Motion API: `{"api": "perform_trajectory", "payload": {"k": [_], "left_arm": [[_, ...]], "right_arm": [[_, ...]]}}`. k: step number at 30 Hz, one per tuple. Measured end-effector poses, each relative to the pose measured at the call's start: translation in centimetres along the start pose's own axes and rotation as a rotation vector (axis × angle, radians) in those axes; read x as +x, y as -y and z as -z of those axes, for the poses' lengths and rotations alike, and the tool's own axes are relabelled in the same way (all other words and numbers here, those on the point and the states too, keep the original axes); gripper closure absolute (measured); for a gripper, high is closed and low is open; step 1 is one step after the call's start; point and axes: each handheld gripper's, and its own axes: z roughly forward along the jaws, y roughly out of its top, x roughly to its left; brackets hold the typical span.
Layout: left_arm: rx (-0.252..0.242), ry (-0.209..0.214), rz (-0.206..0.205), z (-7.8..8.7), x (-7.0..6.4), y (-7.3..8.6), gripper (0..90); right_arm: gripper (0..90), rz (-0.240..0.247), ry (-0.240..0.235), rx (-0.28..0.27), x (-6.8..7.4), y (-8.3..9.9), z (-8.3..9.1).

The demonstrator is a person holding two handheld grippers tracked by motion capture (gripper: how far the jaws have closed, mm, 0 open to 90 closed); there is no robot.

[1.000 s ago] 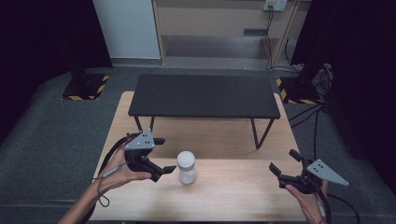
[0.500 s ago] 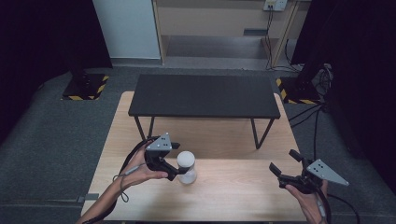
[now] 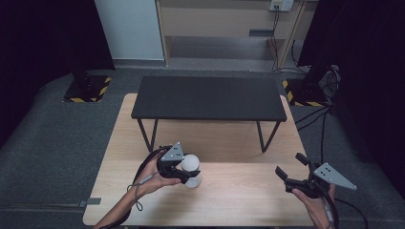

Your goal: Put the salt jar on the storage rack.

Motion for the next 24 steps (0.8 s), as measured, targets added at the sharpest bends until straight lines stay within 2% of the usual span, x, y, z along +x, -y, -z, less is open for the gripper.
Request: {"api": "perform_trajectory", "payload": {"k": [12, 16, 19, 24], "left_arm": [[-0.011, -0.008, 0.014, 0.0, -0.1, 0.2, 32.9], [0.003, -0.008, 0.022, 0.2, -0.2, -0.1, 32.9], [-0.002, -0.004, 0.027, 0.9, -0.3, -0.6, 32.9], [-0.047, -0.004, 0.021, 2.9, -0.3, -2.1, 32.9]], "right_arm": [[3.4, 0.002, -0.004, 0.004, 0.0, 0.0, -0.1], [3.5, 0.000, -0.003, 0.004, -0.1, 0.0, 0.0], [3.5, 0.001, -0.003, 0.002, -0.1, 0.0, 0.0], [3.5, 0.000, -0.005, 0.001, -0.1, 0.0, 0.0]]}}
